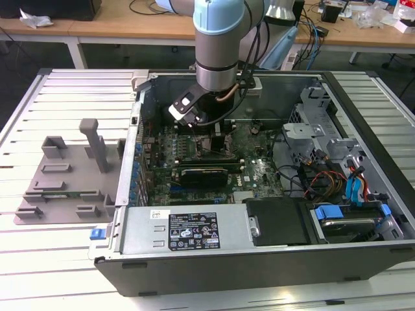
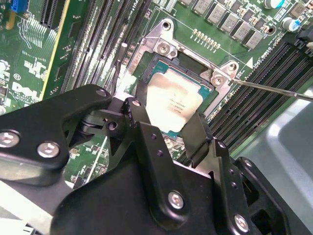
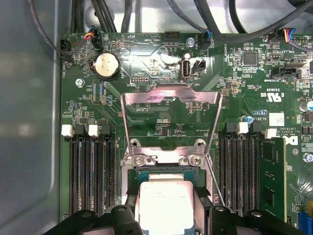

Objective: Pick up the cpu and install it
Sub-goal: 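Place the cpu into insertion slot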

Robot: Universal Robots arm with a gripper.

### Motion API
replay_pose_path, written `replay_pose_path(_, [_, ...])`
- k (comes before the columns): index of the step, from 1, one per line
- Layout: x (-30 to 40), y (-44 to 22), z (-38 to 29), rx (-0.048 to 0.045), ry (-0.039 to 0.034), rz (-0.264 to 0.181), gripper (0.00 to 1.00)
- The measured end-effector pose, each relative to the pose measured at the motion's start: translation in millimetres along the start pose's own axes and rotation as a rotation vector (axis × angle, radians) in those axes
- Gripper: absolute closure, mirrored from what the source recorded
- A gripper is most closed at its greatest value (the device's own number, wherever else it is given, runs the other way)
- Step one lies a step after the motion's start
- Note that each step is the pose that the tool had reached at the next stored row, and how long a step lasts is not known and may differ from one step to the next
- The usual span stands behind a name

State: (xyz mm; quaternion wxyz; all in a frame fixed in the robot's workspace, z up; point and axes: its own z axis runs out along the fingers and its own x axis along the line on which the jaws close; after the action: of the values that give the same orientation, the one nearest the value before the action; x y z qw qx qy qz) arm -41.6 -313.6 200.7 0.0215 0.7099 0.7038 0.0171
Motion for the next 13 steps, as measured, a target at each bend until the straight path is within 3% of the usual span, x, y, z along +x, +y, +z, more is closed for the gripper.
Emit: replay_pose_path(13, [0.1, 0.3, 0.5, -0.0003, 0.0003, -0.002, 0.47])
